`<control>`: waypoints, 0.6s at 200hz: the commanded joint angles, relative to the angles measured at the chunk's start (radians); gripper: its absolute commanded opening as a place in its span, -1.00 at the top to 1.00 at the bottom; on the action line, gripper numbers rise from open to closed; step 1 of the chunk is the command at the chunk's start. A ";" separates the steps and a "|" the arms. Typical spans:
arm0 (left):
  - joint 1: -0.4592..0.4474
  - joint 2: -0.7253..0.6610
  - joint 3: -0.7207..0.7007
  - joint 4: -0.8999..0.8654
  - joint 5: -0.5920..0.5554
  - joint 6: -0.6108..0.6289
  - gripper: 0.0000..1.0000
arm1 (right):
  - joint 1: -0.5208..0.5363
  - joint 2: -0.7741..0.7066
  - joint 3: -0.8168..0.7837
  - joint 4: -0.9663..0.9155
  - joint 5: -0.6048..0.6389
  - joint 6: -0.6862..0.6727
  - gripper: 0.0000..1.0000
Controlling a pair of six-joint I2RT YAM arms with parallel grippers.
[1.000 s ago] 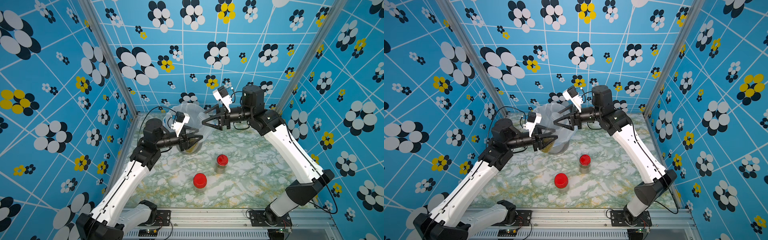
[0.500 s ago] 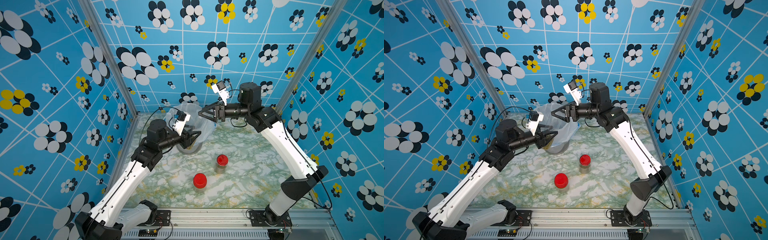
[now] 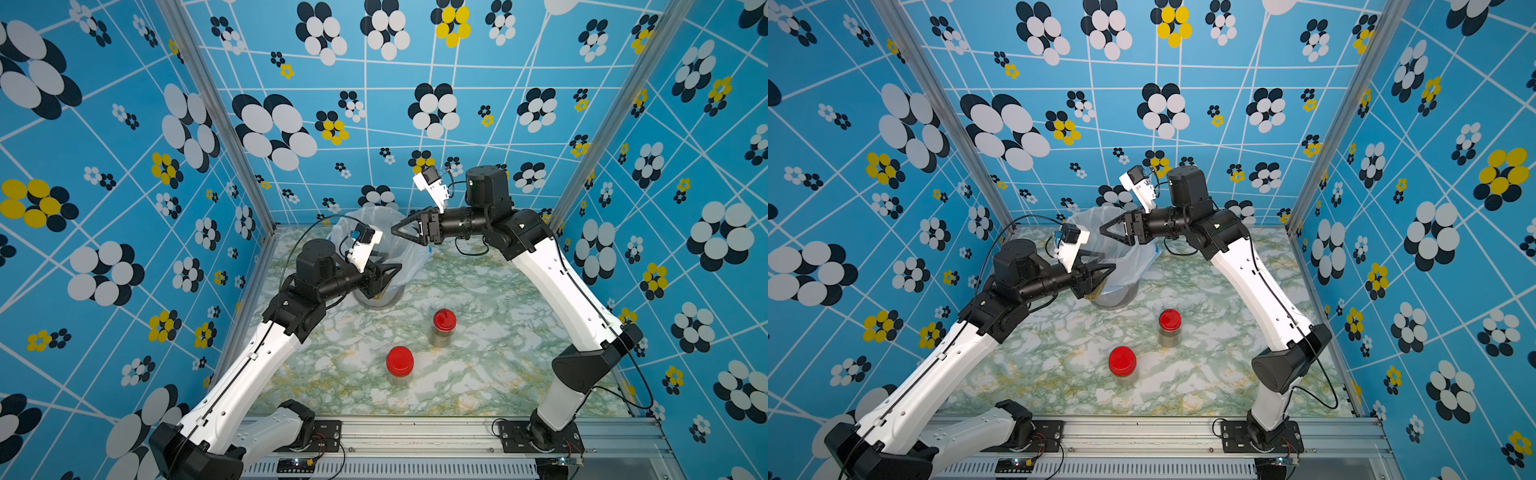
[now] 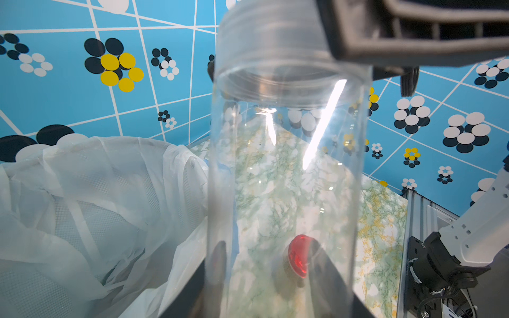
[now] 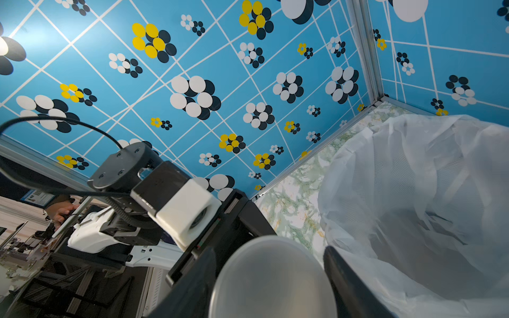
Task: Empty moldy mung beans from jars
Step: Unscrew the lid from the jar.
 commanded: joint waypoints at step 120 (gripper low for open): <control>0.120 -0.010 -0.016 0.186 0.216 -0.198 0.67 | 0.018 -0.126 -0.199 0.200 -0.139 -0.228 0.98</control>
